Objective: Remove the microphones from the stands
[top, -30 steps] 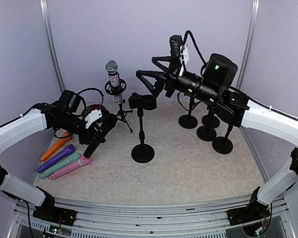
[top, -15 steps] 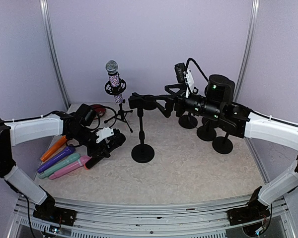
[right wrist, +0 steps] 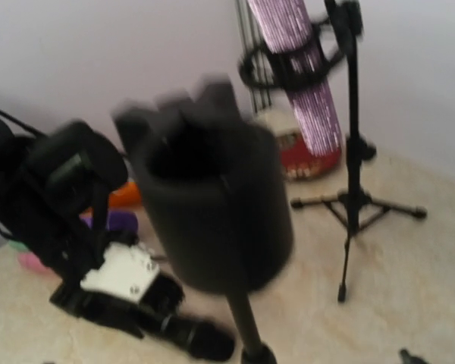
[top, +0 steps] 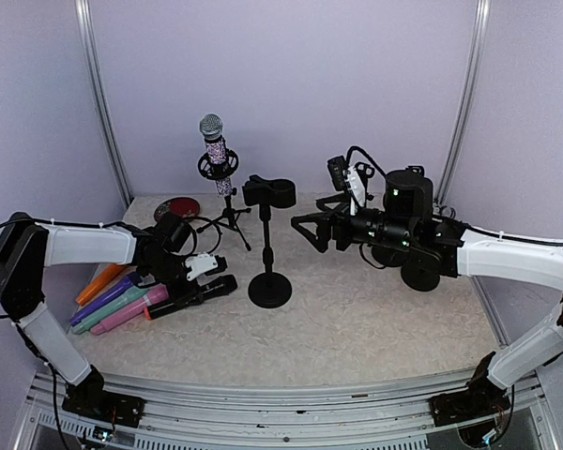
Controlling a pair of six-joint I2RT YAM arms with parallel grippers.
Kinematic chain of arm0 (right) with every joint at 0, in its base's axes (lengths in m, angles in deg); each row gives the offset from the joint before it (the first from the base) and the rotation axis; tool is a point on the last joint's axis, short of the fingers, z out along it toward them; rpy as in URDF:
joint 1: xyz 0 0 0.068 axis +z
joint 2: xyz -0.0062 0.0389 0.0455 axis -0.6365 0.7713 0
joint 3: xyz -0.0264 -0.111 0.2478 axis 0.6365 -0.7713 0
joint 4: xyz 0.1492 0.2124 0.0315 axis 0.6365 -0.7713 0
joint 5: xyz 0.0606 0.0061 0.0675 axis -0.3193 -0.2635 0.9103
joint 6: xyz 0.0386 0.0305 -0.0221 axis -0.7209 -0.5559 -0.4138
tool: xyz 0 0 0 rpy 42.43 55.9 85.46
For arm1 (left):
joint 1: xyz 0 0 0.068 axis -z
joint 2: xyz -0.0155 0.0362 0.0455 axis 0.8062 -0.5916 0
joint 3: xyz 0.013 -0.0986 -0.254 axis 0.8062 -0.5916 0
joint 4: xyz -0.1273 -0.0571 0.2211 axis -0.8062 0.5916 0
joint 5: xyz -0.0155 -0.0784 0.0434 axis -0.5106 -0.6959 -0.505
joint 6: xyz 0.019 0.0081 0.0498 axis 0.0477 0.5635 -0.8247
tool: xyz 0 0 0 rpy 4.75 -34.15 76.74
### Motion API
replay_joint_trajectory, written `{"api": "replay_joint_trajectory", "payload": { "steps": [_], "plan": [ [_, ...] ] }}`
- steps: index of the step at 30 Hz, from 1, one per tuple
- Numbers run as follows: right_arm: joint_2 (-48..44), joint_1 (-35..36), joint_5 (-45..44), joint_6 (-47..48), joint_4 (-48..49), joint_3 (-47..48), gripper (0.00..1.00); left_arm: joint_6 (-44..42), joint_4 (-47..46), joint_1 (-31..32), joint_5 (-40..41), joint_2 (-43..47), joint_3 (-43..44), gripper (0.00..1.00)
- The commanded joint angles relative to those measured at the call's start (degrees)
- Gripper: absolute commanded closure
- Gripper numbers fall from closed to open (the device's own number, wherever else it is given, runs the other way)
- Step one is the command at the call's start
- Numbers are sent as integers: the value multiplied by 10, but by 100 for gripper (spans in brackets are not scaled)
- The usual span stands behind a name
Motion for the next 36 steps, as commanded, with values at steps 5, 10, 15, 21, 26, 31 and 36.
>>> {"api": "replay_joint_trajectory", "payload": {
  "steps": [5,10,15,21,26,31,36],
  "plan": [
    [32,-5,8,-5,27,10,5,23,-40,-9,33,-10,-2,42],
    [72,-4,17,-7,65,0,8,24,-30,-9,23,6,8,38],
    [133,2,13,-18,114,-6,12,21,12,-18,-24,30,49,31],
    [211,11,16,-18,173,13,14,31,60,-46,-142,72,91,19],
    [277,20,1,-4,198,56,18,28,70,-59,-196,102,87,15],
    [312,23,-16,0,193,81,21,12,86,-59,-199,117,83,15],
    [333,23,-29,-13,221,59,27,2,93,-59,-208,119,88,17]
  ]
}}
